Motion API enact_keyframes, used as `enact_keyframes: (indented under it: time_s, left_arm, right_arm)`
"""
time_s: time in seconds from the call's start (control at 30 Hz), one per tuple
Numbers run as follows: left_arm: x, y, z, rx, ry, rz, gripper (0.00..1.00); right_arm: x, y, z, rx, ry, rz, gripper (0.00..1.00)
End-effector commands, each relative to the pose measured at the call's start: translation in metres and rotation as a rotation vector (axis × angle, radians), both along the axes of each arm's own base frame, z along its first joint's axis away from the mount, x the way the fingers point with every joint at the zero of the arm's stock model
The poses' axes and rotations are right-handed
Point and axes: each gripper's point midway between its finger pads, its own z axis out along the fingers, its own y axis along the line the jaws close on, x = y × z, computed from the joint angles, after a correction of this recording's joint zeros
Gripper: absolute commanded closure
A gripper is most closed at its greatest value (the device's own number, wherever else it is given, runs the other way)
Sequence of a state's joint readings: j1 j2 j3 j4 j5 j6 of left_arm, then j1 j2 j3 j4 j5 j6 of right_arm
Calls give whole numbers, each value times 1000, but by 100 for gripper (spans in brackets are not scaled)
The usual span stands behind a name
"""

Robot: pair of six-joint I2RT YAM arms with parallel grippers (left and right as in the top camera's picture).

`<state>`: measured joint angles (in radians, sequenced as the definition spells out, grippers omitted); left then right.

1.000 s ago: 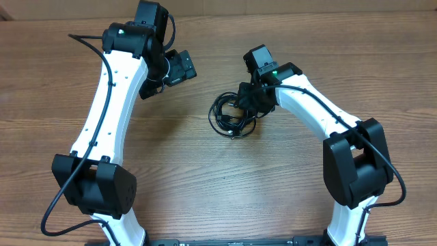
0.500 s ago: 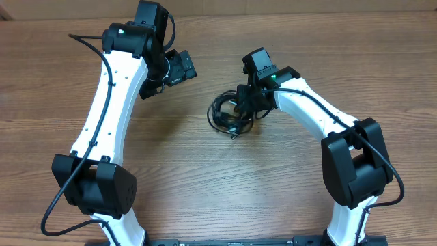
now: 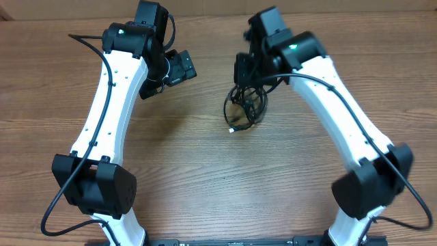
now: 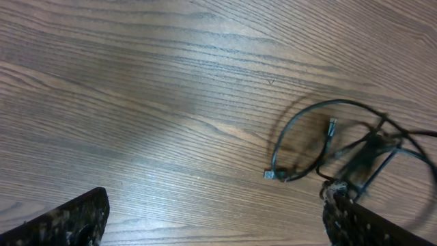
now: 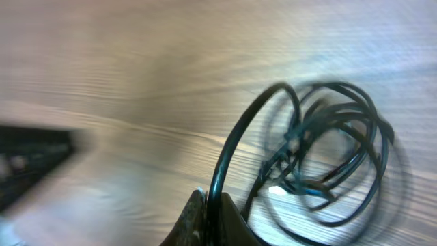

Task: Untangle cables
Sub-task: 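Lift the grasped cable loop upward and away with the right gripper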

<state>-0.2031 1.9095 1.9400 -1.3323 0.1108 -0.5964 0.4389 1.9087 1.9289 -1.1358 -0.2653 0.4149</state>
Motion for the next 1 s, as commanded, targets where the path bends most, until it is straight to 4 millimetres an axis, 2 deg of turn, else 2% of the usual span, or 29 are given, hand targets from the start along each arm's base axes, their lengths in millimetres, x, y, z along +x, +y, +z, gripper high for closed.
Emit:
enact_keyframes:
  time_s: [0.0,0.07,0.23,0.3,0.4,0.53,0.6,0.67,0.73,0.8,0.83,0.9,0.97]
  left_arm:
    - [1,0,-2,8,4,9,0]
    - [1,0,-2,8,4,9,0]
    - [1,0,-2,8,4,9,0]
    - [1,0,-2,8,4,9,0]
    - [1,0,-2,8,4,9,0]
    - [1,0,-2,8,4,9,0]
    - [1,0,-2,8,4,9,0]
    - [1,0,-2,8,4,9,0]
    - [1,0,-2,8,4,9,0]
    - [1,0,-2,8,4,9,1]
    - [1,0,-2,8,4,9,1]
    - [1,0,-2,8,4,9,0]
    - [1,0,-2,8,4,9,0]
  right_arm:
    - [-12,18,63,168,-78,51,96]
    - [-8,16,64,159,-95,41,96]
    - [3,-9,35,52,-25,-189,96]
    - [4,-8,35,68,-14,-210,96]
    - [-2,8,63,204,1,-136,96]
    - [-20,25,137,507,18,50,96]
    - [-21,20,160,569,-5,83,96]
    - [-13,13,156,519,-51,58,96]
    - [-4,-3,130,399,-37,-47,96]
    - [-3,-19,99,248,-5,-142,96]
    - [-4,-23,90,206,9,-160,96]
    - [-9,-19,87,213,31,-145,96]
    - [-15,-4,100,299,38,-79,96]
